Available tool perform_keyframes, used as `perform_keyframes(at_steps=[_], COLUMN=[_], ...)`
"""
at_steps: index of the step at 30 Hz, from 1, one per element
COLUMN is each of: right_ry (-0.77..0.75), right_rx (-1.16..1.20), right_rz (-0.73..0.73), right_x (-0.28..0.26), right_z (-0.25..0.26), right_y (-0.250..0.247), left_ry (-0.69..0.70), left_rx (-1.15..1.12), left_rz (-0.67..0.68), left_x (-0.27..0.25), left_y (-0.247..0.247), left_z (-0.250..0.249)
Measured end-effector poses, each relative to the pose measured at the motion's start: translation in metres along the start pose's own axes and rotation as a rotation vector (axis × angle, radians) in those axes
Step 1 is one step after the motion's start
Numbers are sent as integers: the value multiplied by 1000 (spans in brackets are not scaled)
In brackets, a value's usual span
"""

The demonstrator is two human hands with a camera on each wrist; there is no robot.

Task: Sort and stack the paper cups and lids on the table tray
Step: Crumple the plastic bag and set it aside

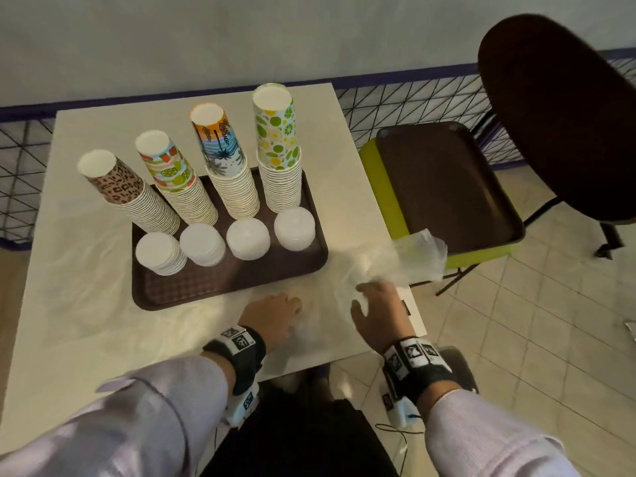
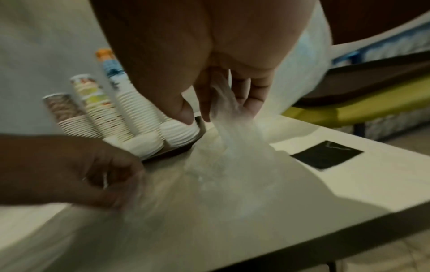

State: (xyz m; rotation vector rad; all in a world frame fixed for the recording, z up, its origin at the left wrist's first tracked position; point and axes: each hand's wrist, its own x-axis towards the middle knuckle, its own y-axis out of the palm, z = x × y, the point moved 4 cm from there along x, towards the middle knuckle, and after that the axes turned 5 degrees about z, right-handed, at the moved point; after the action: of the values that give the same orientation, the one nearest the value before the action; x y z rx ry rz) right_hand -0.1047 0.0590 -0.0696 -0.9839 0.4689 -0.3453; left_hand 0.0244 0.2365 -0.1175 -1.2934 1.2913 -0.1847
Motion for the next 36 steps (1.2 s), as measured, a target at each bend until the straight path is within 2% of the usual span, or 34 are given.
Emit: perform_keyframes(at_steps=[4, 6, 9, 12, 15, 17, 19, 22, 26, 34, 36], right_ry=[-177, -217, -207, -184, -149, -152, -152, -152, -193, -280, -235], right_rx=[-261, -329, -308, -180, -118, -118, -88, -42, -33, 95, 160], right_rz=[266, 331, 335, 239, 212, 217, 219, 215, 199, 58, 40], right_x=[-6, -5, 4, 17, 23, 25, 26, 27, 30, 20, 12], right_z=[36, 53, 73, 88, 93, 96, 95, 94, 96, 84, 76], right_y=[21, 31, 42, 45, 44, 43, 43, 41, 36, 21, 15], left_ry=[7, 30, 62, 93, -15, -112, -197, -251, -281, -283, -285], left_rx=[-101, -187, -313, -472, -573, -559, -444, -313, -239, -195, -190], left_rz=[-147, -209, -283, -339, -431, -478, -437, -345, -358, -322, -338], left_x=[-9, -13, -24, -35, -40, -42, -40, -33, -29, -27, -27], left_y=[-4, -8, -19, -30, -31, -28, -22, -11, -9, -9, -9], left_z=[6, 8, 7, 13, 40, 63, 83, 103, 117, 122, 121])
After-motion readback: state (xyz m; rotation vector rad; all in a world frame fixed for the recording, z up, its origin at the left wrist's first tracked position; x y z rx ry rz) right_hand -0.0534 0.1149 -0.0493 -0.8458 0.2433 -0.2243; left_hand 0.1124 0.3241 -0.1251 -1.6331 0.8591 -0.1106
